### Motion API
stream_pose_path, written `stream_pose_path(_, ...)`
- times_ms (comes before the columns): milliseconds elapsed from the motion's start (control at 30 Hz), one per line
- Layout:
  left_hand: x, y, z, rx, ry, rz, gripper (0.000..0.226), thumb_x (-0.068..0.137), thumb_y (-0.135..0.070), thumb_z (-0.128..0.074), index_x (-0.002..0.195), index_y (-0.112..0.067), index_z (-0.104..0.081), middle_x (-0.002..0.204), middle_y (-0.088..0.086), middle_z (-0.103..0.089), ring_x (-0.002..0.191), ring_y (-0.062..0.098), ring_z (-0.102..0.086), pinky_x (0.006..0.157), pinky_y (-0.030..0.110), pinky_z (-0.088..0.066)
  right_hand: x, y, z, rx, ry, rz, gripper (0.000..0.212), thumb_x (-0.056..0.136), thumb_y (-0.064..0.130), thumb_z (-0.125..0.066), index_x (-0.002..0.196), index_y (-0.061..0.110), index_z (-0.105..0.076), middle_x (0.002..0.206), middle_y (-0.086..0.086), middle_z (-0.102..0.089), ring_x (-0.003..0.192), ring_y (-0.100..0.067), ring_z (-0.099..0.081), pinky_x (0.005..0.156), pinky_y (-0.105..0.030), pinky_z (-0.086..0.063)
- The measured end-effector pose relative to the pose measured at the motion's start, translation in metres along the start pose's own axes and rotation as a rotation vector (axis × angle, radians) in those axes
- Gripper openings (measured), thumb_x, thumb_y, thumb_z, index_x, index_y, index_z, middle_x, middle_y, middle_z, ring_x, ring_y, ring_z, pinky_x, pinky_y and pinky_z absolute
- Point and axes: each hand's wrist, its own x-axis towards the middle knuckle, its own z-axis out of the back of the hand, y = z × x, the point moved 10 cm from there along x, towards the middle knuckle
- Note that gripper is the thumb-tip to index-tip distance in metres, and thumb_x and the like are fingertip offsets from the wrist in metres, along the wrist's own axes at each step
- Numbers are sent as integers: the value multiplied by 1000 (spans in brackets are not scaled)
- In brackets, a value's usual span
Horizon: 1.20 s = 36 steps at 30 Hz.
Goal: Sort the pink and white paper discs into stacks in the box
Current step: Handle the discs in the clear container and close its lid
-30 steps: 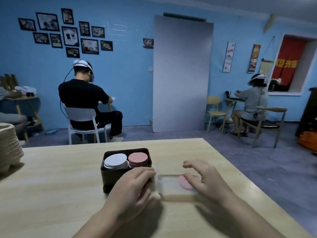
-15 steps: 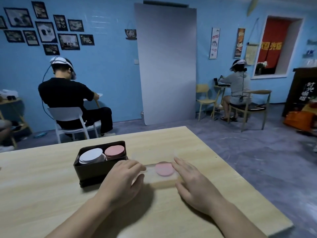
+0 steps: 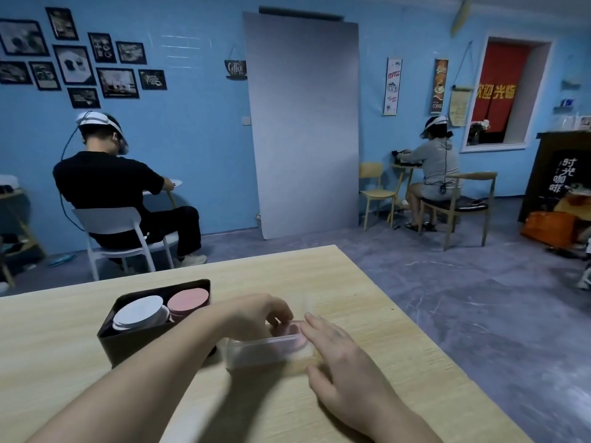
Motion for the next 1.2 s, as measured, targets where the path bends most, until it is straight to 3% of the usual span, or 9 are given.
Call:
stream_pose_path(100, 2, -1, -2, 37, 12, -37, 38, 82, -43, -59, 119, -36, -66, 111, -21, -69, 103, -5, -66, 97, 28, -56, 1, -1, -1, 23, -4, -1, 67, 93, 36, -46, 159, 31, -33, 162, 25, -21, 149, 12, -9, 119, -7, -6)
stream_pose_path(233, 8, -7, 0, 204, 2, -80, 32, 89, -27, -61, 120, -35, -65, 107, -16, -71, 90, 8, -67, 86, 32, -57, 1, 0, -2, 40, -15, 7, 70, 88, 42, -39, 157, 30, -38, 163, 18, -29, 152, 3, -17, 124, -17, -15)
stream_pose_path(333, 12, -13, 3, 258, -34, -123, 29, 95, -30, -60, 124, -32, -64, 111, -16, -70, 74, 3, -58, 74, 23, -48, 2, 0, 0, 42, -27, 6, 69, 87, 41, -38, 156, 29, -40, 163, 17, -31, 152, 2, -19, 124, -18, -17)
stream_pose_path(567, 17, -19, 1, 305, -51, -156, 30, 97, -31, -60, 126, -38, -63, 119, -20, -70, 87, 5, -55, 81, 26, -48, 0, 2, 4, 42, -40, 11, 64, 91, 32, -52, 154, 37, -39, 153, 35, -21, 145, 15, -12, 120, -10, -13)
stream_pose_path(667, 16, -18, 1, 248, -32, -157, 27, 94, -30, -60, 120, -35, -65, 117, -19, -71, 93, -1, -61, 89, 27, -54, 1, 1, 3, 41, -22, -1, 65, 93, 33, -53, 156, 35, -37, 157, 32, -22, 148, 12, -13, 120, -10, -12)
stream_pose_path(767, 15, -24, 3, 209, -52, -170, 23, 99, -28, -61, 122, -28, -66, 108, -19, -70, 73, -21, -53, 67, 0, -37, 1, 0, 2, 54, -17, -9, 66, 92, 31, -53, 156, 35, -37, 161, 28, -24, 151, 8, -15, 121, -11, -14)
stream_pose_path(900, 9, -28, 15, 180, -96, -174, 26, 93, -27, -66, 119, -26, -67, 85, -31, -58, 61, -7, -54, 60, 5, -37, 2, 0, 3, 47, -32, 2, 66, 91, 29, -51, 155, 34, -38, 159, 33, -22, 149, 13, -13, 119, -8, -13)
stream_pose_path(1100, -8, -31, 35, 234, -138, -177, 46, 76, -35, -77, 120, -30, -66, 109, -18, -66, 93, 7, -62, 82, 22, -52, 6, -2, 1, 28, -56, 27, 68, 88, 40, -47, 154, 29, -42, 155, 40, -12, 148, 14, -8, 121, -12, -15)
stream_pose_path(1200, -16, -26, 42, 180, -205, -156, 55, 70, -45, -75, 121, -28, -66, 114, -12, -65, 102, 7, -61, 81, 6, -43, 8, 2, -2, 2, -46, 36, 68, 90, 44, -44, 156, 29, -40, 162, 28, -20, 152, 6, -13, 125, -22, -20)
